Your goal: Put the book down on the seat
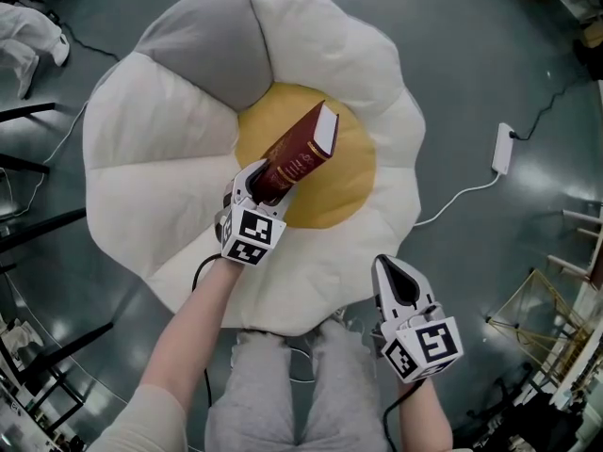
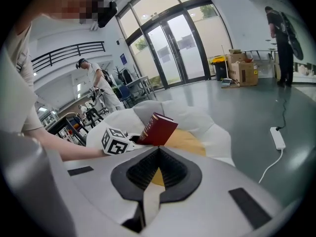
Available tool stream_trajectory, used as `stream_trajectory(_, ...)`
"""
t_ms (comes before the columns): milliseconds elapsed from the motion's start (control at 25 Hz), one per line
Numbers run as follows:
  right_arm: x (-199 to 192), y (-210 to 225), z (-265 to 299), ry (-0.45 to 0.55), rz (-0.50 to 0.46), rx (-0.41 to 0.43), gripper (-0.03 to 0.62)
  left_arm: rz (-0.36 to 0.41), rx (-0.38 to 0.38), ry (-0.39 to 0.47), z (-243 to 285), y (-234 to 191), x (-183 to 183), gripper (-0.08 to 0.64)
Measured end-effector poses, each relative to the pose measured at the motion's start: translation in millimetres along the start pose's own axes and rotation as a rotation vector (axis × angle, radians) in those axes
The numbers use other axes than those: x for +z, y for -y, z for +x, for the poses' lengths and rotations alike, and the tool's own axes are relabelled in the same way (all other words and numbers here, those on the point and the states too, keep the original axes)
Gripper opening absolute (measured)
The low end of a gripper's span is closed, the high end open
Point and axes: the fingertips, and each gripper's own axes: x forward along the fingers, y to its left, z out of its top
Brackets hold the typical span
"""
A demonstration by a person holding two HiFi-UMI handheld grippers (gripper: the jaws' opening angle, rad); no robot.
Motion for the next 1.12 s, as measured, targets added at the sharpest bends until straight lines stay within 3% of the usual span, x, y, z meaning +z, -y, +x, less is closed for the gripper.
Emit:
stream_trajectory(440,-17,-13,-7,-0.031,-0.016,0.021,-0.002,-0.063,-0.12,0.018,-25,44,-7,0.299)
stream_trajectory(880,3,-45,-20,-0.003,-0.053,0.035,-0.002,-0.203,-0.054,0.094,-92,20,23,0.299)
stream_trajectory(1120,45,-74,-47,0.022,-0.109,0.055,-0.002,-0.16,0.006,0.155,-155,7,81,0.299)
